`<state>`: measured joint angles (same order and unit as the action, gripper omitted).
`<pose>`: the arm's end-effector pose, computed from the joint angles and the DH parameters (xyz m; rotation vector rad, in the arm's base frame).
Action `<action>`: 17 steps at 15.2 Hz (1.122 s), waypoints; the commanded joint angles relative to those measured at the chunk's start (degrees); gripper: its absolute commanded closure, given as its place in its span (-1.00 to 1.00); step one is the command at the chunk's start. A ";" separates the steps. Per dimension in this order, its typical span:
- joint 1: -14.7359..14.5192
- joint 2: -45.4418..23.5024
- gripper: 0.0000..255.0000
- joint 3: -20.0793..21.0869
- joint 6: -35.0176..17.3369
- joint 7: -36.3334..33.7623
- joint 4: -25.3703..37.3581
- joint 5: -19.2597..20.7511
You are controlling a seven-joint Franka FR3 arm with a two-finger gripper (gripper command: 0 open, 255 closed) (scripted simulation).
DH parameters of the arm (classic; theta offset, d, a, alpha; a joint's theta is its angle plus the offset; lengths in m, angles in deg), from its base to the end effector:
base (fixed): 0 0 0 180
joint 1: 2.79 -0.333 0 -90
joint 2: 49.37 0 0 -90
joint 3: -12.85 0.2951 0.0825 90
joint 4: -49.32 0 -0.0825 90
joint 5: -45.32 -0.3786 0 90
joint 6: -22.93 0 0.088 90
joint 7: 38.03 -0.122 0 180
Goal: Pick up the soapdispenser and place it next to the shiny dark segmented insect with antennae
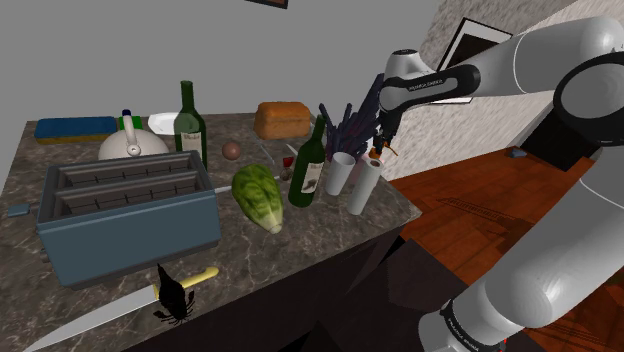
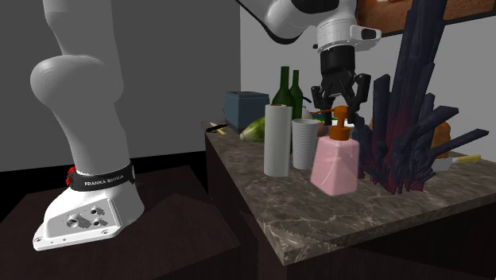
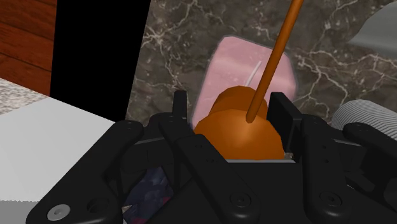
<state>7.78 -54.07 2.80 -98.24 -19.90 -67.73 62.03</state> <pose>0.5183 -0.2122 0.3714 2.8892 0.1591 -0.1404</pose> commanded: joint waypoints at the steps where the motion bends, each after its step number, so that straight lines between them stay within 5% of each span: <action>1: -0.01 -0.01 1.00 0.02 0.00 0.00 -0.03 -0.02; 17: -0.35 3.33 1.00 0.29 9.98 2.35 6.84 -0.79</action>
<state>7.46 -51.13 3.08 -89.10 -17.76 -61.41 61.28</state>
